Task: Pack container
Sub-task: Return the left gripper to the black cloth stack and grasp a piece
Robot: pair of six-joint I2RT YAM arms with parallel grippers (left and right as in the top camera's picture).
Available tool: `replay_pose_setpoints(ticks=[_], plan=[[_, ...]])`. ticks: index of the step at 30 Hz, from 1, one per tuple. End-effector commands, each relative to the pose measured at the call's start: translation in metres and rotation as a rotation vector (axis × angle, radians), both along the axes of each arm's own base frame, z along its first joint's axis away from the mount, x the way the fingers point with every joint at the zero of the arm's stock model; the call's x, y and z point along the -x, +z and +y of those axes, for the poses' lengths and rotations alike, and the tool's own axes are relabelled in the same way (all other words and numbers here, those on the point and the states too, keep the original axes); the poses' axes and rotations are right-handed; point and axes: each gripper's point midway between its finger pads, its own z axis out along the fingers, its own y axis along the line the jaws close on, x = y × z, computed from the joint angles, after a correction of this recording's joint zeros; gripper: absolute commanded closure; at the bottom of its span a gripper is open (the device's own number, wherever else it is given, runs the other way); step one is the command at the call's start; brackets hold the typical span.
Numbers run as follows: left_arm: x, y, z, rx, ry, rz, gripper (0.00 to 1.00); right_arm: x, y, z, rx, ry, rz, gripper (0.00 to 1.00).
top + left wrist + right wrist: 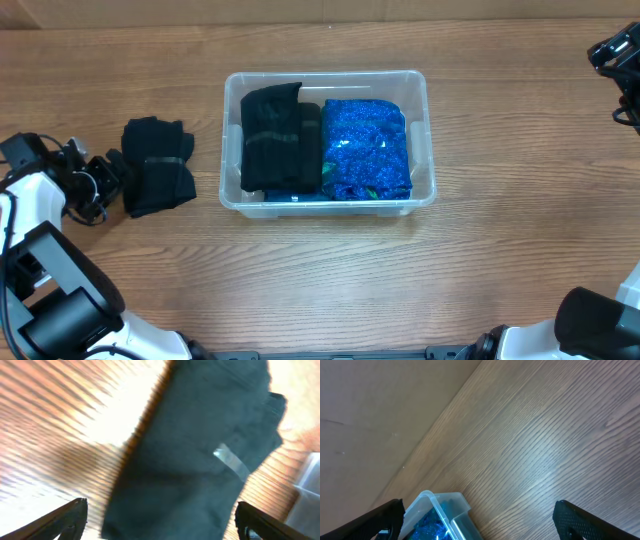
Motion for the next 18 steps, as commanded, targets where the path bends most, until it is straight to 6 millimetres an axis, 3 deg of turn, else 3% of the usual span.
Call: replay_pose_setpoints(ticks=[1, 6, 12, 15, 18], plan=[[-0.001, -0.004, 0.011, -0.059, -0.024, 0.010, 0.05, 0.001, 0.007, 0.001, 0.000, -0.001, -0.020, 0.00], [-0.003, -0.030, 0.005, -0.032, -0.038, 0.055, 0.07, 0.001, 0.007, 0.001, 0.000, -0.001, -0.020, 0.00], [-0.009, -0.062, -0.017, 0.060, -0.063, 0.090, 0.14, 0.001, 0.007, 0.001, 0.000, -0.001, -0.020, 0.00], [-0.013, -0.069, -0.033, 0.110, -0.092, 0.086, 0.32, 0.001, 0.007, 0.001, 0.000, -0.001, -0.020, 0.00], [-0.015, -0.068, -0.040, 0.111, -0.112, 0.089, 0.42, 0.001, 0.007, 0.001, 0.000, -0.001, -0.020, 0.00]])
